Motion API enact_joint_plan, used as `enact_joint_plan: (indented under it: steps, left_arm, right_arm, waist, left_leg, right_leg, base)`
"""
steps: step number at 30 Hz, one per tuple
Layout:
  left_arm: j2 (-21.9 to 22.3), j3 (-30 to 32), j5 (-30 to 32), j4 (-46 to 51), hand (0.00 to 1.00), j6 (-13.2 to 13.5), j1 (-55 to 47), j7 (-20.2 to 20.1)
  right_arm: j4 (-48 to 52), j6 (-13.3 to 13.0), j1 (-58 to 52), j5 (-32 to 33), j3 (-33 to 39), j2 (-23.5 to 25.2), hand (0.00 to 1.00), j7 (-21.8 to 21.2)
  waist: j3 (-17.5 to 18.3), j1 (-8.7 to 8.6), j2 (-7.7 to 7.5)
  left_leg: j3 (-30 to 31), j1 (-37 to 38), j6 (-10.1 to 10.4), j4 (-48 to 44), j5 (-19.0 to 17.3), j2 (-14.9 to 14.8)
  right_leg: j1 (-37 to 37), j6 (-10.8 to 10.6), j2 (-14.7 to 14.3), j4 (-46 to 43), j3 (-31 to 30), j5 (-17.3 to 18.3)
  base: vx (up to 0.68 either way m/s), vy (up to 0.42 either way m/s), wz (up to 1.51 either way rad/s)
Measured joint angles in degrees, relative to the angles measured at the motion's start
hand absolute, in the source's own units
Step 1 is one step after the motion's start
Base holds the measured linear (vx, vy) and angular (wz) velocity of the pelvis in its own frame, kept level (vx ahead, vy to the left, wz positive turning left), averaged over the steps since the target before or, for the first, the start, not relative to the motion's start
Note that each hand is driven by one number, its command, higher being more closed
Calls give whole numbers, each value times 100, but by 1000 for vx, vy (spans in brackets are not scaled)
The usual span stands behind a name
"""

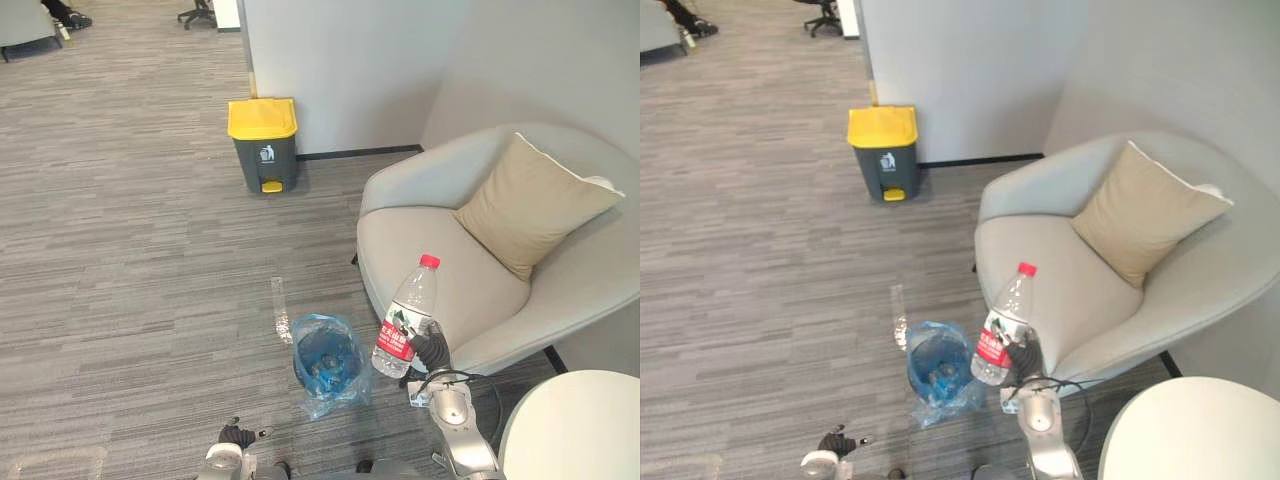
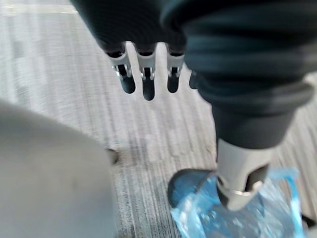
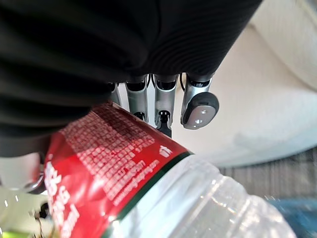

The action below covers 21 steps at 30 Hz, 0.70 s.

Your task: Gather rubbish on tea table into small bin, then transfer packed bag to large trash can.

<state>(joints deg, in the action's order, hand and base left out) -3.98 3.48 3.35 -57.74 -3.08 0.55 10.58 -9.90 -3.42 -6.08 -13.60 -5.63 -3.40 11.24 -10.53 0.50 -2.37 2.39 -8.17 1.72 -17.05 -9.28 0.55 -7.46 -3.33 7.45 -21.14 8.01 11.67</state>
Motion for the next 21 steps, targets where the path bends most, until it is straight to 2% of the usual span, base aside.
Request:
enact_joint_plan:
  steps: [2,4,7,8,14,16,18,21]
  left_arm:
    - [32,55,-250,155,0,18,188,175]
    - [76,143,-349,219,0,23,352,190]
    - [134,229,-593,388,0,65,598,390]
    - [152,232,-718,445,0,121,749,467]
    - [146,237,-1043,690,0,197,1283,716]
    - [153,229,-1150,827,0,268,1476,799]
    - [182,223,-1249,1008,0,291,1606,820]
    - [200,216,-1262,1105,0,365,1941,827]
  right_arm:
    - [-6,0,355,-11,-215,-95,100,94]
    - [-9,0,606,-28,-363,-138,100,129]
    - [-145,22,1000,-312,-487,-147,100,305]
    - [-302,108,1248,-437,-478,-184,100,414]
    - [-805,339,2140,-432,-342,-371,100,749]
    - [-963,390,2614,-426,-222,-391,100,824]
    - [-1039,398,3088,-413,-125,-415,100,939]
    - [-1481,462,3961,-371,-67,-660,100,1044]
  waist:
    - [-258,37,9]
    - [-369,118,29]
    - [-575,236,41]
    - [-600,263,50]
    - [-903,292,72]
    - [-1079,300,80]
    - [-1097,305,80]
    - [-1269,334,132]
  left_leg:
    - [36,-793,-19,-794,-213,53]
    - [49,-1340,-27,-1235,-350,61]
    - [32,-2164,-7,-1748,-473,52]
    - [-7,-2681,-18,-1928,-472,45]
    - [-103,-3872,-28,-2130,-157,-4]
    - [-106,-4206,-12,-2201,-84,0]
    - [-105,-4687,6,-2229,-9,-2]
    - [-72,-5168,25,-2333,72,2]
  right_leg:
    - [-636,20,108,-644,93,228]
    - [-1084,33,149,-975,107,394]
    - [-1884,83,219,-1490,117,503]
    - [-2391,89,273,-1723,129,510]
    - [-3560,137,414,-2096,222,444]
    - [-3904,152,435,-2182,217,411]
    - [-4392,174,438,-2261,204,353]
    - [-4852,190,441,-2369,225,314]
  base:
    - [-172,17,39]
    - [-277,36,19]
    - [-245,21,12]
    - [-193,7,19]
    - [-94,-5,19]
    - [-37,5,4]
    - [-32,13,3]
    - [-18,15,8]
